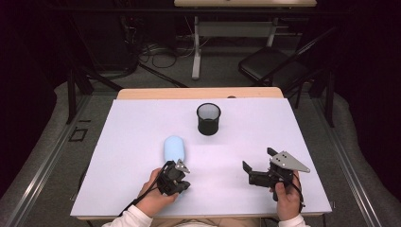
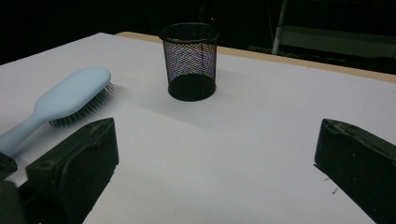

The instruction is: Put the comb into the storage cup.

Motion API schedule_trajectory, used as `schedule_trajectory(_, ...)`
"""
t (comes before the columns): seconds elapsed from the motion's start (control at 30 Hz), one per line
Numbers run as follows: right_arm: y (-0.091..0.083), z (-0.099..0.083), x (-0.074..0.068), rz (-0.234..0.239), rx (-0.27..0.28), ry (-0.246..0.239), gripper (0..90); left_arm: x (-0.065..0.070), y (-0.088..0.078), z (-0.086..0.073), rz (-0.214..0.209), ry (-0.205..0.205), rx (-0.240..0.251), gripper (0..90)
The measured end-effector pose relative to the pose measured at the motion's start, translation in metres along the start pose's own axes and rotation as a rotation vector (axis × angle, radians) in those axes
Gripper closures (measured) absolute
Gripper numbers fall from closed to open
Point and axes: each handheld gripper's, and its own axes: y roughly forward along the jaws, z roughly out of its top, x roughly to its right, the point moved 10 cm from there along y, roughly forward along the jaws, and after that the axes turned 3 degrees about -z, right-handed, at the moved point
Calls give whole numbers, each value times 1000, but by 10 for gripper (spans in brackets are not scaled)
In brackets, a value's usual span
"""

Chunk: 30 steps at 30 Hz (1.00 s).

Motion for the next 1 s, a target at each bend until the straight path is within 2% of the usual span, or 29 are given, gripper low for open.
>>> schedule_trajectory(0.3, 0, 0, 0, 2, 0, -1, 0, -7, -8, -14, 10, -26, -1, 900)
schedule_trajectory(0.63, 0, -1, 0, 0, -2, 1, 0, -14, -12, -23, 32, -44, -1, 900)
schedule_trajectory(1.0, 1, -1, 0, -2, -5, 2, 0, -29, -21, -36, 70, -78, 0, 900)
